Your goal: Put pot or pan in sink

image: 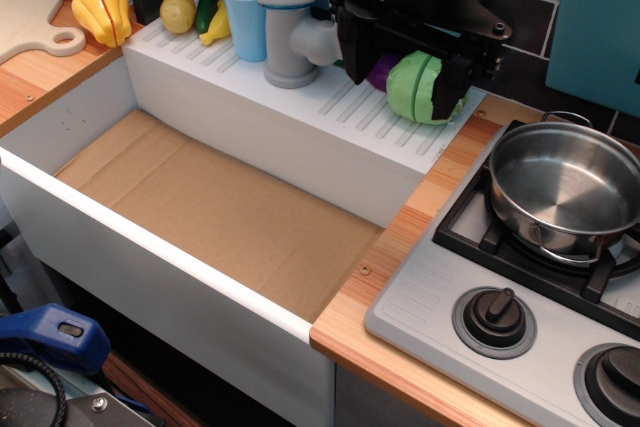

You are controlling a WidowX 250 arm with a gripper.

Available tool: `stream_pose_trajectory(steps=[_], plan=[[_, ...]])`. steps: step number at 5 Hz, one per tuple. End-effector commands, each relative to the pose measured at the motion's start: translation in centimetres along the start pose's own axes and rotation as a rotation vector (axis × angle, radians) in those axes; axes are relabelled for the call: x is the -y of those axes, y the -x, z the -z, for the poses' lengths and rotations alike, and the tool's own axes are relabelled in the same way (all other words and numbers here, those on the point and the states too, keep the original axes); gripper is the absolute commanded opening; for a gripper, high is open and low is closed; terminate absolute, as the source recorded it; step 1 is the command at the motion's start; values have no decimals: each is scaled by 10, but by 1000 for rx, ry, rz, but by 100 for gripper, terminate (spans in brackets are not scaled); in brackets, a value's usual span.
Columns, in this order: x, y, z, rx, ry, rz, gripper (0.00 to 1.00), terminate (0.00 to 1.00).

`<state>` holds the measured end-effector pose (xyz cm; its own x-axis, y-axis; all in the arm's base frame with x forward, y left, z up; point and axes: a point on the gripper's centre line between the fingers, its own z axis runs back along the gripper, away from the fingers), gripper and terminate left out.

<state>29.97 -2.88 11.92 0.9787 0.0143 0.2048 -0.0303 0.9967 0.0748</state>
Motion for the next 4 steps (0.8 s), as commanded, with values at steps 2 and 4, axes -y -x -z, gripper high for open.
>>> stream_pose_trajectory(steps=[2,4], plan=[[20,-14,5,57,-37,-1,100,0],[53,-23,16,67,27,-20,100,0]])
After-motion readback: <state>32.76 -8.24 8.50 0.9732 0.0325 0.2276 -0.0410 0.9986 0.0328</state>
